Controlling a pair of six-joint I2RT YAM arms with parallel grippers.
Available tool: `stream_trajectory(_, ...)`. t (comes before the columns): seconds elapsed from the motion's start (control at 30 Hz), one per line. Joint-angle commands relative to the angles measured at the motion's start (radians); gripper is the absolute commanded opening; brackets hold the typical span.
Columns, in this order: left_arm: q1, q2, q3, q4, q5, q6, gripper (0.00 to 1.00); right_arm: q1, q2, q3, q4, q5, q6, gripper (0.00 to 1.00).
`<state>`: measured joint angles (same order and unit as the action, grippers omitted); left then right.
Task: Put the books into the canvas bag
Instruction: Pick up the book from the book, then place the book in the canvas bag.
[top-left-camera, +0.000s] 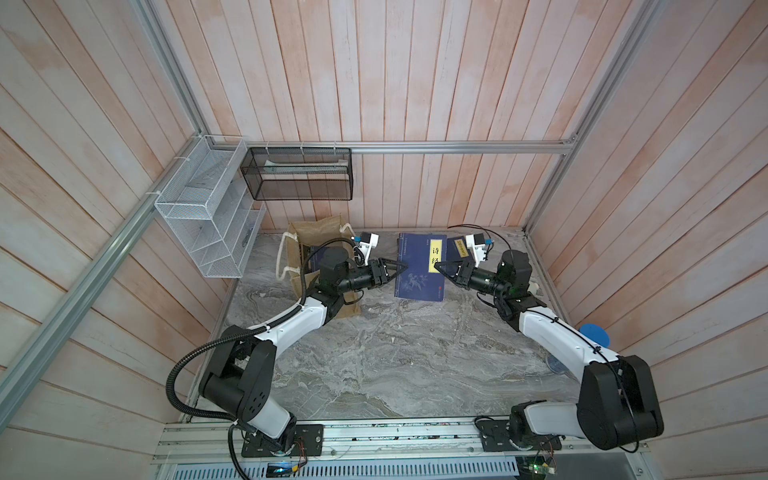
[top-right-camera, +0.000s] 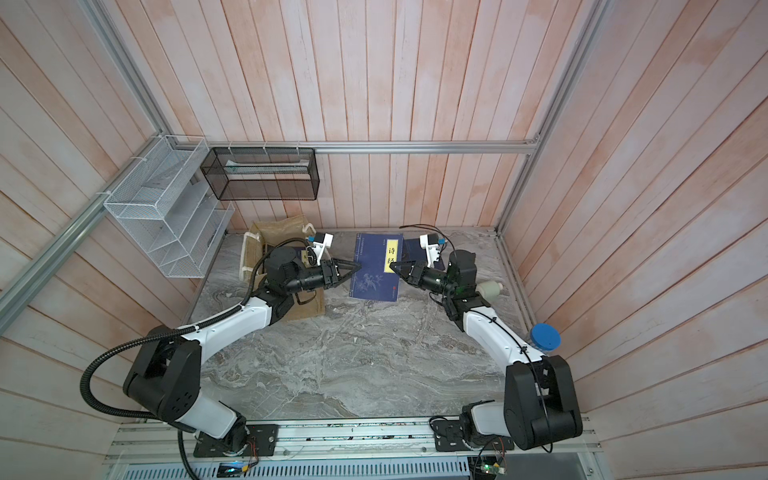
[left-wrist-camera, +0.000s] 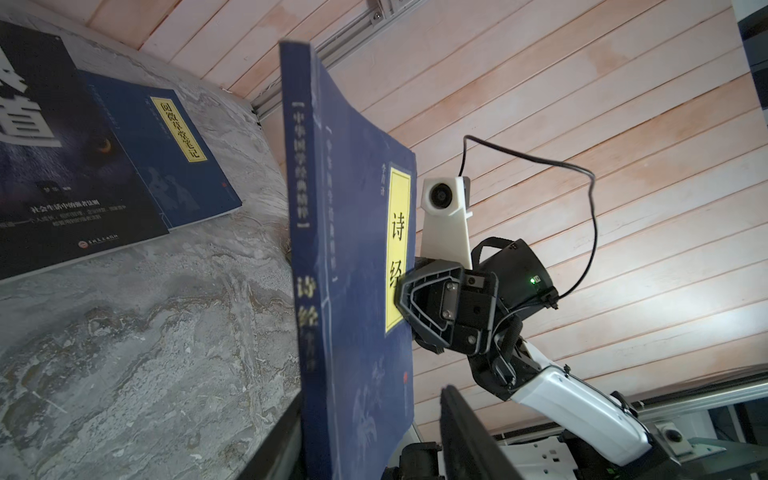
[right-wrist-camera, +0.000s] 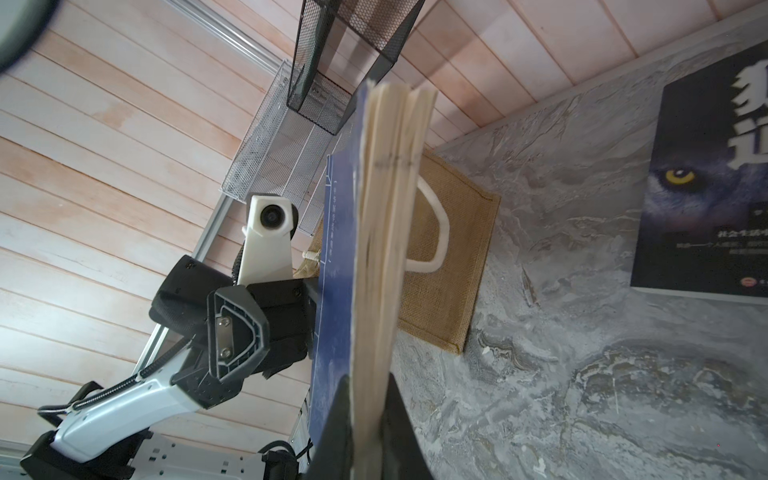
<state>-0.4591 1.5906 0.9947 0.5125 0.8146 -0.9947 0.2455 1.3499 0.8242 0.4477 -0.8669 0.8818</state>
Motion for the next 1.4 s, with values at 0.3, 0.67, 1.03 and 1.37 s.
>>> stream_trajectory(0.3, 0.052, -0.099, 0.048, -0.149, 0.019, 0.114, 0.00, 0.059, 0.045, 0.147, -0.164, 0.050, -0.115, 0.20)
stream_trajectory(0.67, 0.296, -0.255, 0.336, -0.710, -0.154, 0.449, 0.00, 0.233, 0.228, 0.453, -0.470, 0.315, -0.251, 0.46)
stream_trajectory(1.03, 0.519, -0.226, 0.379, -0.758, -0.157, 0.463, 0.00, 0.380, 0.542, 0.885, -0.541, 0.479, -0.260, 0.49)
stream_trajectory(1.37, 0.599, -0.099, 0.417, -0.851, -0.125, 0.552, 0.00, 0.420, 0.837, 1.223, -0.644, 0.445, -0.231, 0.53)
